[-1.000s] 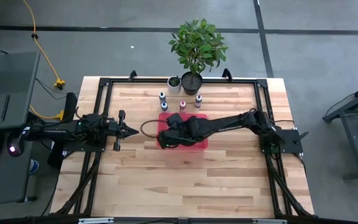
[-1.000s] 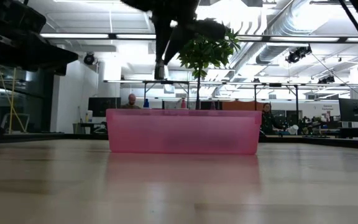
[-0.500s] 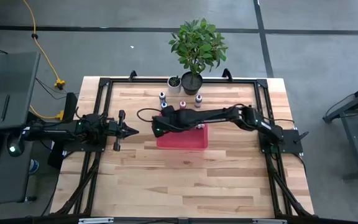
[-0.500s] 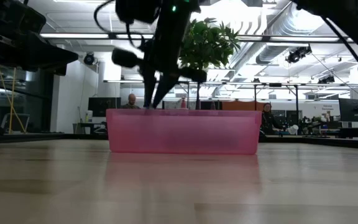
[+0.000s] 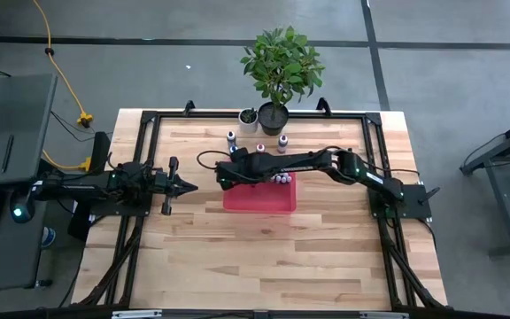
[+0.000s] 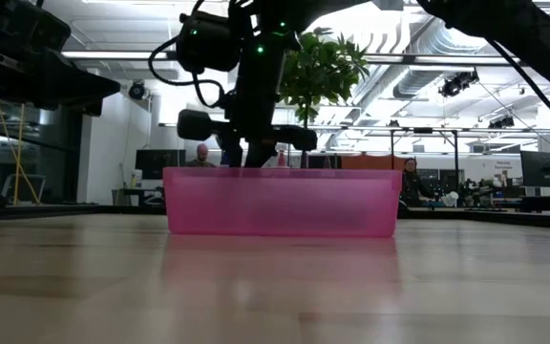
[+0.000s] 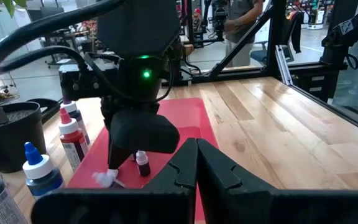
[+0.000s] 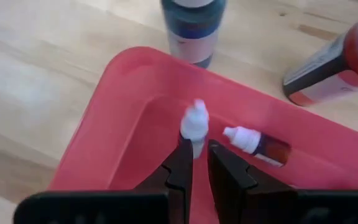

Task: Pick & Place food coloring
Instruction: Put the small brown food coloring bottle into the pink container, then put the large black food coloring bottle into the pink container

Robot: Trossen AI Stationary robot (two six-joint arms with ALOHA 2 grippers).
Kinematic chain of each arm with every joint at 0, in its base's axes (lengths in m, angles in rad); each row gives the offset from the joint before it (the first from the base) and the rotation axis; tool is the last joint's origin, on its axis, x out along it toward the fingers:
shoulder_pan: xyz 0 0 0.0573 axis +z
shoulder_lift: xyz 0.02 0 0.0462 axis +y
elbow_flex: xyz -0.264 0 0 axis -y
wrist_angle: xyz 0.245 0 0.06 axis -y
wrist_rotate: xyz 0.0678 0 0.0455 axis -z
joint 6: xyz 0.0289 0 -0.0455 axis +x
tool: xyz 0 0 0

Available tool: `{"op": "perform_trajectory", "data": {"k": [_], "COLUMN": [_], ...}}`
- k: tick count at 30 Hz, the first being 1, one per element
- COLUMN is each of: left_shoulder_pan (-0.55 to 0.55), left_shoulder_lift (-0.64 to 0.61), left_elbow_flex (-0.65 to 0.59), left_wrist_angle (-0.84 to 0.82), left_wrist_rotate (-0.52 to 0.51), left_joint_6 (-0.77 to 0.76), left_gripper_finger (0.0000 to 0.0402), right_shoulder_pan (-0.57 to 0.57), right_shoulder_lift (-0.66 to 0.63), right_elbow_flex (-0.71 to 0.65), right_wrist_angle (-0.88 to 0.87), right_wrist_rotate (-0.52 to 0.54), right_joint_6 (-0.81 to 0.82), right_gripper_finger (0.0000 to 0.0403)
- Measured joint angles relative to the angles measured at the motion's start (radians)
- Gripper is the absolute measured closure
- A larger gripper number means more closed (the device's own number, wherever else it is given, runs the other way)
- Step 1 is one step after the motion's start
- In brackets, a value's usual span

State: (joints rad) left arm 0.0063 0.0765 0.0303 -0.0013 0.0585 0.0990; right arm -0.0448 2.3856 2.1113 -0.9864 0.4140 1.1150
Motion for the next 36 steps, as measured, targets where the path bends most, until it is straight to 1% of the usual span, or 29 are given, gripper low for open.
{"op": "perform_trajectory", "data": {"k": [5, 11, 17, 26, 34, 36], "left_shoulder_pan": [0.000, 0.000, 0.000, 0.000, 0.000, 0.000], "left_shoulder_lift": [0.000, 0.000, 0.000, 0.000, 0.000, 0.000], "left_elbow_flex": [0.000, 0.000, 0.000, 0.000, 0.000, 0.000], "left_wrist_angle": [0.000, 0.000, 0.000, 0.000, 0.000, 0.000], "left_wrist_rotate": [0.000, 0.000, 0.000, 0.001, 0.001, 0.001], "left_joint_6": [0.000, 0.000, 0.000, 0.000, 0.000, 0.000], "left_gripper_finger": [0.0401, 0.0401, 0.0401, 0.0401, 0.0401, 0.0401], "right_shoulder_pan": [0.005, 0.012, 0.029, 0.071, 0.118, 0.127], "right_shoulder_lift": [0.000, 0.000, -0.008, -0.094, -0.213, -0.237], "right_elbow_flex": [0.000, 0.000, 0.008, 0.009, 0.008, 0.008], "right_wrist_angle": [-0.006, -0.009, -0.007, -0.027, -0.108, -0.155], "right_wrist_rotate": [0.045, 0.023, 0.052, 0.075, 0.102, 0.103], "right_joint_6": [0.039, 0.038, 0.002, -0.100, -0.180, -0.189], "right_gripper_finger": [0.0372, 0.0392, 0.0400, 0.0391, 0.0382, 0.0381]}}
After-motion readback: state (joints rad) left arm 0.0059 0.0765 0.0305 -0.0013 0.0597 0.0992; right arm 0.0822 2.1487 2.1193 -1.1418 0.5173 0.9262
